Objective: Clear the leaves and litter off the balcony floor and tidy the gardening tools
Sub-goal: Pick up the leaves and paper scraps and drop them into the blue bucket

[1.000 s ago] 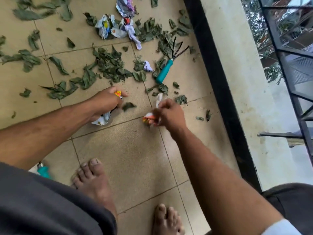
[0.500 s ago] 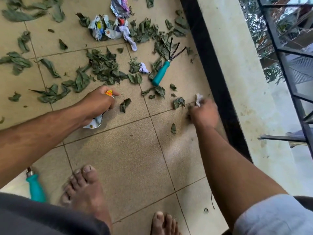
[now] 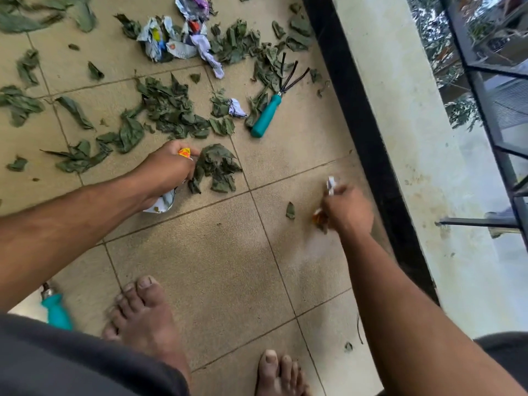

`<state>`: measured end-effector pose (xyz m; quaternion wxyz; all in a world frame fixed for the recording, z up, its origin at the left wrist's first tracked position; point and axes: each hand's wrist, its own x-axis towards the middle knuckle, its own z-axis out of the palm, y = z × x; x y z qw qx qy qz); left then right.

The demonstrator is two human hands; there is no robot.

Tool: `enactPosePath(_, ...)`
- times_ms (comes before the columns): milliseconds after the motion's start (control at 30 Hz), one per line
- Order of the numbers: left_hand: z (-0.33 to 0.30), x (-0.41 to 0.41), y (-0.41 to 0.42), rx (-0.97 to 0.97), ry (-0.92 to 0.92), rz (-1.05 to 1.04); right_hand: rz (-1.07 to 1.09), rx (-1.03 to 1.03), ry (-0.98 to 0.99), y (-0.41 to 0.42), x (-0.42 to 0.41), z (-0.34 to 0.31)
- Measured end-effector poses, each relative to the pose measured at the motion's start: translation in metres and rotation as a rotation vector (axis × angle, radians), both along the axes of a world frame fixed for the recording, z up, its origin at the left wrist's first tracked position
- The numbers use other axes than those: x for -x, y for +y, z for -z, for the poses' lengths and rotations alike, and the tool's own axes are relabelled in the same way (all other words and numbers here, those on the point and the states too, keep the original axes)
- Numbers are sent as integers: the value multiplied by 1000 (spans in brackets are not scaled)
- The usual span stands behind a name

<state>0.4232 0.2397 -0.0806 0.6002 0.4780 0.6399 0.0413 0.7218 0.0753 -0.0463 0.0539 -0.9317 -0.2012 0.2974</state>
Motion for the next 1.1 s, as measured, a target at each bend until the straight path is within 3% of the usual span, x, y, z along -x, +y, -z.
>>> enactPosePath(67, 1, -1, 2, -23, 11, 2, 7, 93, 10, -16, 15, 11)
enactPosePath(200, -4, -5, 2, -75, 16, 75, -141, -32, 42, 1, 64, 30)
enactPosePath(367, -8, -26, -3, -77, -17, 297, -141, -308, 492, 50, 79, 17)
enactPosePath(500, 1, -42, 3, -66, -24, 432, 36, -398, 318, 31, 36, -8)
enactPosePath(567, 7, -47, 6, -72, -37, 472, 126, -277, 243, -11, 5, -20)
enactPosePath(733, 8, -65, -1, -115, -78, 511, 32, 261, 263, -115, -55, -34)
enactPosePath(900, 11, -69, -9, -131, -107, 590, 47, 631, 91, -181, -48, -39)
enactPosePath(1000, 14, -71, -8, -140, -99, 594, 313, 754, 238, -222, -20, -26)
enactPosePath(1100, 14, -66, -8, -147, -87, 605, 588, 643, 341, -243, 11, -8)
